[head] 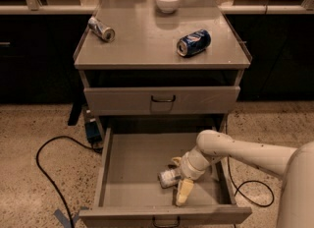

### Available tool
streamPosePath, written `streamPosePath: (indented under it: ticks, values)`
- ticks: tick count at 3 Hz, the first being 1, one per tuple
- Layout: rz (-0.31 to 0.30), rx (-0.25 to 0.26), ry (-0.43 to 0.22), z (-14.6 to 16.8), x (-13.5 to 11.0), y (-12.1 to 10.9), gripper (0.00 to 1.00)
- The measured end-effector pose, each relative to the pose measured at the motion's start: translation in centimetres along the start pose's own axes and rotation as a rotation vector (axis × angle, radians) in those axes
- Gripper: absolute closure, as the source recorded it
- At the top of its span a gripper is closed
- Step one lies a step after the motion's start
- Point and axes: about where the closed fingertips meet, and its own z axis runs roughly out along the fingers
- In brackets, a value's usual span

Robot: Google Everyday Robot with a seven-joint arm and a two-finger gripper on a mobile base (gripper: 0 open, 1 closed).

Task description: Pick blue plastic bottle from middle drawer and place on counter

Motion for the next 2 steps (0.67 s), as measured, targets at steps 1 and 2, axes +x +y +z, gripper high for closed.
streamPosePath:
  ticks: [1,2]
  values:
    - [-0.006,0.020,0.002,-0.1,0.2,-1.4,0.00]
    - [-0.020,0.041,0.001,-0.2,0.4,-3.5,0.00]
